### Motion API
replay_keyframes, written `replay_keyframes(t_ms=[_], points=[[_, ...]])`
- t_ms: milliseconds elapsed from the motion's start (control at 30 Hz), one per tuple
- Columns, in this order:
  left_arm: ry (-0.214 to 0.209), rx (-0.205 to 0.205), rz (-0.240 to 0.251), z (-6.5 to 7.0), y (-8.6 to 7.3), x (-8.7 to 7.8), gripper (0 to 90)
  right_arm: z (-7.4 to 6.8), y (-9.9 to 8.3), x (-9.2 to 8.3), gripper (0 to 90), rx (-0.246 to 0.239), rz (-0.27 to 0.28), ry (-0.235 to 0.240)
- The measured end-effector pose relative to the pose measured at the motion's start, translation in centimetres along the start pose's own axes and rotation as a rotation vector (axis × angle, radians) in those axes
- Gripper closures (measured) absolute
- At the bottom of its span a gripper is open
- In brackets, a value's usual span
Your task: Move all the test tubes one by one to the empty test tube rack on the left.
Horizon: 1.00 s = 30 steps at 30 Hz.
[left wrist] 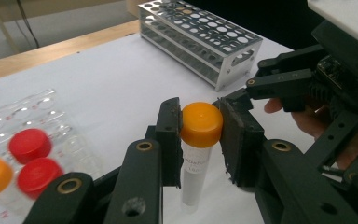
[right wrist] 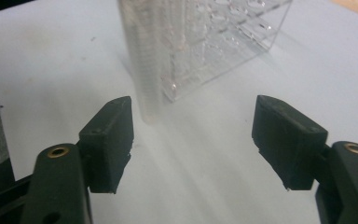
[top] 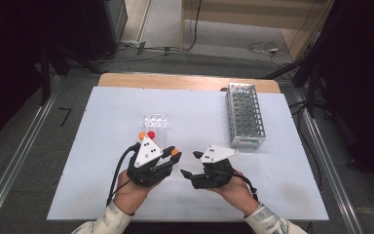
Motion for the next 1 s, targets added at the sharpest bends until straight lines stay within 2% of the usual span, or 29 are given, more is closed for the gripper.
replay_keyframes(t_ms=[333, 533, 733, 867, 1000], points=[[0.045, -0.033, 0.036, -2.3, 1.5, -2.3, 70.3, 1.6, -0.7, -1.2, 21.2, 0.028, -0.002, -0.033], [0.079, -0.04, 0.046, -3.8, 2.5, -3.7, 70.4, 2.1, -1.0, -1.5, 21.0, 0.037, -0.005, -0.048], [0.129, -0.057, 0.065, -5.8, 3.1, -4.9, 70.3, 2.2, -1.1, -1.5, 21.1, 0.036, -0.005, -0.052], [0.174, -0.048, 0.067, -6.9, 3.0, -5.0, 70.4, 2.2, -1.2, -1.5, 21.1, 0.042, -0.01, -0.054], [0.2, -0.04, 0.059, -7.5, 2.8, -4.6, 70.4, 2.3, -1.3, -1.4, 21.2, 0.045, -0.015, -0.057]])
Point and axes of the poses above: each handheld gripper's, and its own axes: x roughly forward along the jaws, y roughly out of its top, z roughly to its right, the point moved 10 cm from there along x, roughly forward along the jaws, and after that the axes turned 11 degrees about z, right-handed, at the moved point
